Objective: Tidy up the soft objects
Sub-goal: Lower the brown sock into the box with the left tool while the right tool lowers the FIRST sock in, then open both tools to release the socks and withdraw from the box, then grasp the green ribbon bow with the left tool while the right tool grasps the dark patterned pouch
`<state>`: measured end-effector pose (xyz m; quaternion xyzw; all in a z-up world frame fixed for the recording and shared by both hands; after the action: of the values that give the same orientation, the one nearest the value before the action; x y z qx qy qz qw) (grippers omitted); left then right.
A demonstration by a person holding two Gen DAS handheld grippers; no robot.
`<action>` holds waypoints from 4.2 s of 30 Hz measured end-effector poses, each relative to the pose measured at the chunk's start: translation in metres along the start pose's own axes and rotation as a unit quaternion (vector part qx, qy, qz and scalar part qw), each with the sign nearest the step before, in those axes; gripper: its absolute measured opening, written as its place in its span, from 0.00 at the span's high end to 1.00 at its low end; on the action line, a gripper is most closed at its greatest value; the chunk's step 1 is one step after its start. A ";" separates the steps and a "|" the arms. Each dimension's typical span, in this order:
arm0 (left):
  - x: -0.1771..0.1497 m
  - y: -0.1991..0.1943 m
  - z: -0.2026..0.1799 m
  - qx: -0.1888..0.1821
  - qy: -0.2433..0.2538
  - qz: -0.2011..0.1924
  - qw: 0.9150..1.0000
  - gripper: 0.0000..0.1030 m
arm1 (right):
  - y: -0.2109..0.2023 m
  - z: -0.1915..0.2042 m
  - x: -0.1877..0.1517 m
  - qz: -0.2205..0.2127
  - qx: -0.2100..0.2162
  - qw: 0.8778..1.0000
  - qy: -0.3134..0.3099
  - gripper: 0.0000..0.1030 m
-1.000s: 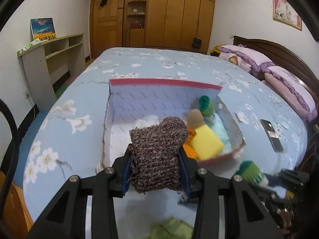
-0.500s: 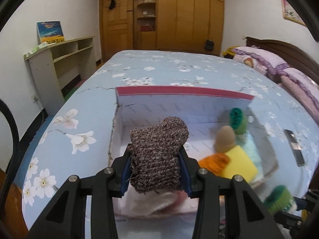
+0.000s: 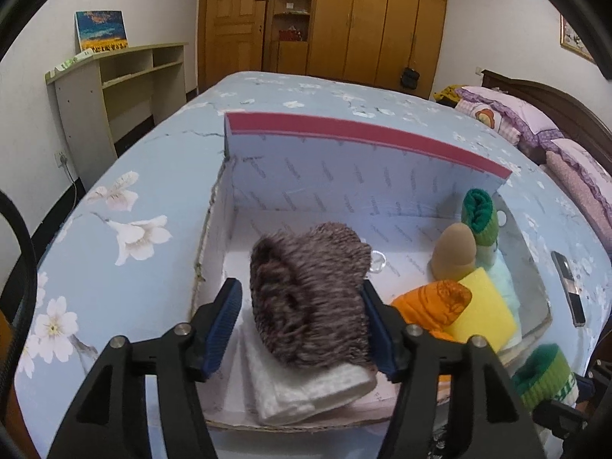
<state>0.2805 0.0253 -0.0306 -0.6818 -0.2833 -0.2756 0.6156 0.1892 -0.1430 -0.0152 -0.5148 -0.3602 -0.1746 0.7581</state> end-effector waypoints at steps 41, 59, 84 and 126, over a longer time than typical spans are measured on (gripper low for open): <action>-0.022 -0.038 0.007 -0.013 -0.028 0.006 0.999 0.34 | 0.051 0.008 0.090 -0.049 -0.009 0.999 0.001 0.73; -0.028 -0.030 -0.004 0.002 0.014 -0.001 1.000 0.24 | 0.108 -0.006 0.098 -0.019 -0.006 1.000 0.014 0.70; -0.023 -0.076 -0.011 -0.014 -0.008 0.001 1.000 0.24 | 0.027 -0.001 0.070 -0.036 0.008 0.999 0.037 0.48; -0.153 -0.088 -0.044 -0.019 0.021 0.119 0.992 0.25 | -0.015 0.001 -0.047 0.007 -0.014 0.998 0.059 0.48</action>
<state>0.1103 -0.0187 -0.0768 -0.7165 -0.1818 -0.2201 0.6366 0.1474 -0.1526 -0.0395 -0.5163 -0.3087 -0.2046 0.7722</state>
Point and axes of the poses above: each gripper's, at about its wrist camera, not at the fingertips, and y roughly the way its jaws point, z to its left, x to its top, the point moved 6 cm from there along y, roughly the way its jaws point
